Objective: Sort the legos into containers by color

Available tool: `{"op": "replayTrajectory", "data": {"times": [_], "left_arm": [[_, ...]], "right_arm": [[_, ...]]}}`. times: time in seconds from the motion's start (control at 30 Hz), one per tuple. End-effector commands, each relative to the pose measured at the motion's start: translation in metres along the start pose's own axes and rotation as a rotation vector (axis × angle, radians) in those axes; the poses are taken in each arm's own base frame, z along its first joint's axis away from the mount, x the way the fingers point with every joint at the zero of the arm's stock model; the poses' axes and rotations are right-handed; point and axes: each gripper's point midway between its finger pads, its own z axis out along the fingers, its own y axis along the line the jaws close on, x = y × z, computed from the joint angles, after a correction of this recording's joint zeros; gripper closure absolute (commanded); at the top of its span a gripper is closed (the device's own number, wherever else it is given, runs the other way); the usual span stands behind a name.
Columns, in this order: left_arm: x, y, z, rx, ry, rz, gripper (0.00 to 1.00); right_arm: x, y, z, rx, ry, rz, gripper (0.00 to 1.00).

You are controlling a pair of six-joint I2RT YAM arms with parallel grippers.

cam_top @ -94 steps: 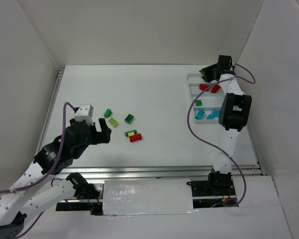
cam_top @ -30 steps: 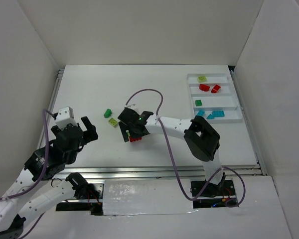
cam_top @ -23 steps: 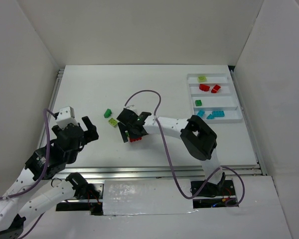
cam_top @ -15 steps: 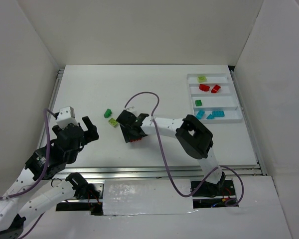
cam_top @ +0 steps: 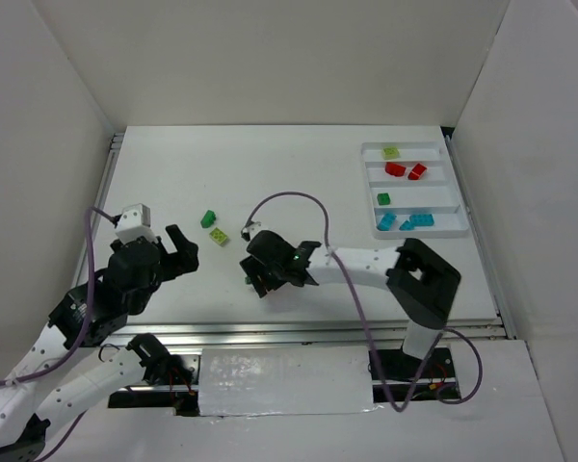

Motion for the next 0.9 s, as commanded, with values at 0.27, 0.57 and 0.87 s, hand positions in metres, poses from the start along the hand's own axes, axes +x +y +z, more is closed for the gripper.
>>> {"op": "replayTrajectory", "data": {"times": [0.27,0.57,0.87], "left_arm": [[0.018,-0.149,-0.052,0.712,0.334,-0.155,0.01],[0.05,-0.194,-0.065,0.964,0.54,-0.223,0.05],[0.061,-0.201,-0.066,1.015,0.595,-0.19,0.45]], "right_arm": [[-0.044,0.059,-0.176,-0.453,-0.439,-0.275,1.0],[-0.057,0.048,-0.218,-0.418,-0.572,-0.246,1.0],[-0.064,0.043,-0.219,-0.361,-0.606,-0.23,0.99]]}}
